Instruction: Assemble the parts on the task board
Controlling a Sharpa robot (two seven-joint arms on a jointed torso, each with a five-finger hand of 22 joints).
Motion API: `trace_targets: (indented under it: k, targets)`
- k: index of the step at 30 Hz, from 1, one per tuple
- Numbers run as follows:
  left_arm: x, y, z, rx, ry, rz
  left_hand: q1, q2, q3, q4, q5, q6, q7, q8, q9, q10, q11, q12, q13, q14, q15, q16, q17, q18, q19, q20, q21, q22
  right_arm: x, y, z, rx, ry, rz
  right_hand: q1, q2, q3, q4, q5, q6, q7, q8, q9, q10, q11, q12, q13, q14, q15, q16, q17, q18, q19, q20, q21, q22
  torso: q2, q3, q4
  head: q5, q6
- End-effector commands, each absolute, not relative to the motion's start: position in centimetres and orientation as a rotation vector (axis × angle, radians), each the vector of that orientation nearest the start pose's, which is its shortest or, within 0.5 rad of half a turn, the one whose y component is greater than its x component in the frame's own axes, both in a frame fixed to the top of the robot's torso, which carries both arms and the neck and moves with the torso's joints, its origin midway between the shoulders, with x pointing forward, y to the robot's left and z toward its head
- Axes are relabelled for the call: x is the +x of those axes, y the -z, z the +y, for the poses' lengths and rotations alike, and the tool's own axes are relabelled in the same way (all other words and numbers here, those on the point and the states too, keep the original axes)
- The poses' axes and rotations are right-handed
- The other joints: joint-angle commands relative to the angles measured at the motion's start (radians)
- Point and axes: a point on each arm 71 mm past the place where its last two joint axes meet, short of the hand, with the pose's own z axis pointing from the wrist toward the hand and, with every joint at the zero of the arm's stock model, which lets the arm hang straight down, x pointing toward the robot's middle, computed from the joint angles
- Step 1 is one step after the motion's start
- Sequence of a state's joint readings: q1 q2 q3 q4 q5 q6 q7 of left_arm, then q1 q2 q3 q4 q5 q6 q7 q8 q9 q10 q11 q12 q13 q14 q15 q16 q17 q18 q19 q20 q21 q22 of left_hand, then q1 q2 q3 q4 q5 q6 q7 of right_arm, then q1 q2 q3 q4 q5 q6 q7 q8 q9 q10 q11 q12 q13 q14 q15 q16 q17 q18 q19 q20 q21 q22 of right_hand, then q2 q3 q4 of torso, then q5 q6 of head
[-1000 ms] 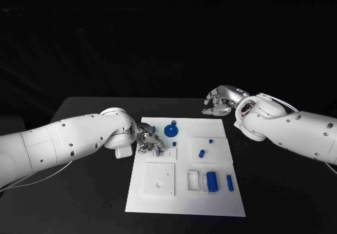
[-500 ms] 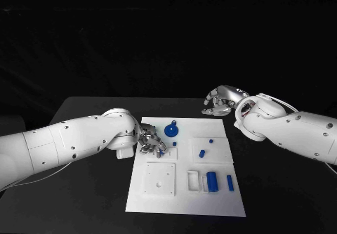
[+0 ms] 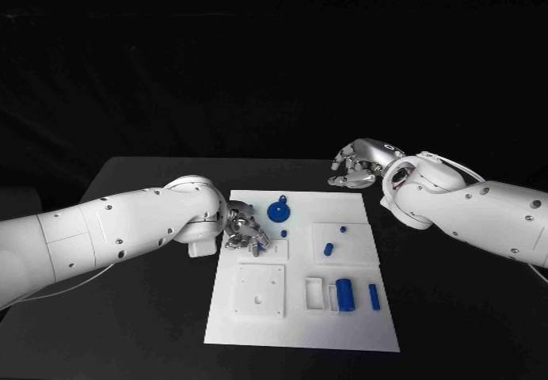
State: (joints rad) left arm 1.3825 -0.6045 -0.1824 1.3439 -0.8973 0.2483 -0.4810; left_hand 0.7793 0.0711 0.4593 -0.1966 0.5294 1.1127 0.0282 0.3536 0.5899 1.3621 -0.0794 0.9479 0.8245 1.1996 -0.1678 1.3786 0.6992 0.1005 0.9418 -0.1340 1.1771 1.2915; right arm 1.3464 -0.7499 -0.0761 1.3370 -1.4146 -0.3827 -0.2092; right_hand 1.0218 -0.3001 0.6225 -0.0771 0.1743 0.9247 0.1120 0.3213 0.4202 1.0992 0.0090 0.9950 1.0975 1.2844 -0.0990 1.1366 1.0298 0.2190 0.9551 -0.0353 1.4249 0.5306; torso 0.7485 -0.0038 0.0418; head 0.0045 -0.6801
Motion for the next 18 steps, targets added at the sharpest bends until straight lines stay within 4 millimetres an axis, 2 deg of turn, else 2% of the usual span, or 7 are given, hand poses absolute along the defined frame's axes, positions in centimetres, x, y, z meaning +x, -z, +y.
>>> trace_targets:
  k: [1, 18]
  targets:
    - [51.0, 19.92, 14.49, -0.036, 0.483, 2.461, 0.049, 0.047, 0.101, -0.098, 0.009, 0.005, -0.001, 0.006, 0.002, -0.003, -0.006, 0.005, 0.001, -0.004, -0.016, 0.005, 0.001, -0.012, -0.009, -0.12, 0.004, 0.002, 54.24, 13.04, -21.65, -0.038, -0.469, 1.543, 0.002, 0.001, 0.001, 0.006, 0.006, 0.002, 0.008, 0.0, 0.002, -0.001, -0.003, 0.004, -0.001, 0.004, -0.004, -0.004, 0.001, 0.043, 0.008, 0.001, -0.003, 0.001, 0.0, 0.0006, 0.0001, 0.0, -0.002]
    - [50.87, 19.96, 14.05, -0.042, 0.5, 2.474, 0.05, 0.048, 0.101, -0.098, 0.011, 0.006, -0.002, 0.009, 0.006, -0.003, -0.006, 0.006, 0.002, -0.004, -0.016, 0.006, 0.002, -0.012, -0.009, -0.12, 0.005, 0.002, 54.24, 13.04, -21.58, -0.039, -0.47, 1.543, 0.002, 0.001, 0.001, 0.006, 0.006, 0.002, 0.008, 0.0, 0.002, -0.001, -0.003, 0.005, -0.001, 0.004, -0.004, -0.005, 0.001, 0.043, 0.008, 0.001, -0.004, 0.001, 0.0, 0.0002, 0.0003, 0.001, -0.001]
